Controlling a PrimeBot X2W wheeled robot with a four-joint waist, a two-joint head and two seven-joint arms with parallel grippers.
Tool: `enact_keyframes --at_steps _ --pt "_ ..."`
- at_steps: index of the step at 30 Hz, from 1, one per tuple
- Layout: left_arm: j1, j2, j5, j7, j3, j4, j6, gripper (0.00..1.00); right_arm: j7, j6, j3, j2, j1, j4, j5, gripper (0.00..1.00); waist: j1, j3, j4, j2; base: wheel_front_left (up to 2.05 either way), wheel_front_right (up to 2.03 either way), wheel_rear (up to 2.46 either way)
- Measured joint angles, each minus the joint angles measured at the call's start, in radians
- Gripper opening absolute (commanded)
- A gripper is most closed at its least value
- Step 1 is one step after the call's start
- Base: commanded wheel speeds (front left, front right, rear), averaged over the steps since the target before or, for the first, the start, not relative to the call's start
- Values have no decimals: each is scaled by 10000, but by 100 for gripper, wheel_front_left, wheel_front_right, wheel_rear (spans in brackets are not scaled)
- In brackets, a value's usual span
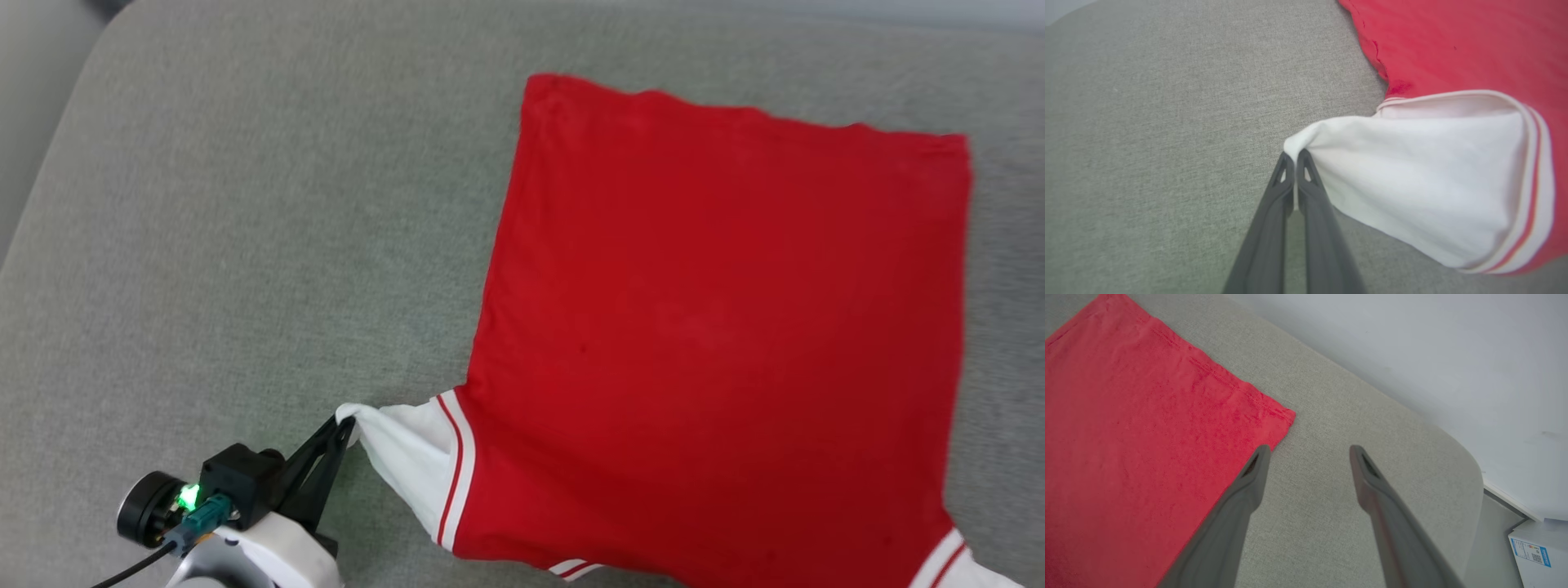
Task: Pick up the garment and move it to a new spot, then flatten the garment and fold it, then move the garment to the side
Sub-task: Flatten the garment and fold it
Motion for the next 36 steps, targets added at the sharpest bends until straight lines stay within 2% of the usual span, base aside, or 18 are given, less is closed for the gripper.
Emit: enact_keyframes --at_steps 5,9,15,20,24,25,26,36 --pt "-429 -293 334 -69 -125 -128 -52 0 2978 0 895 178 -1861 1099 -276 100 1 821 477 0 0 0 0" --pt "-674 -506 573 -132 -194 -151 -56 0 4196 0 1083 374 -2494 1586 -556 100 1 1399 850 0 0 0 0" --pt "-1037 -756 846 -240 -272 -217 -102 0 4343 0 600 786 -2564 1954 -995 100 0 2174 1309 0 0 0 0" --pt "-1216 -807 928 -295 -290 -393 -144 0 4146 0 416 1016 -1807 2130 -1135 100 0 2638 1604 0 0 0 0" --pt "-1239 -754 1001 -238 -282 -587 -69 0 3929 0 178 941 -1377 1935 -1116 100 -1 2763 1724 0 0 0 0" --pt "-1238 -729 997 -207 -272 -646 -6 0 3902 0 163 922 -1319 1870 -1093 44 -1 2766 1712 0 0 0 0" --pt "-1235 -690 997 -205 -253 -688 44 0 3831 0 132 913 -1269 1824 -1085 0 -1 2765 1688 0 0 0 0" --pt "-911 -372 890 21 -226 -846 370 0 2918 0 543 984 -875 1574 -1020 0 0 2072 1392 0 0 0 0"
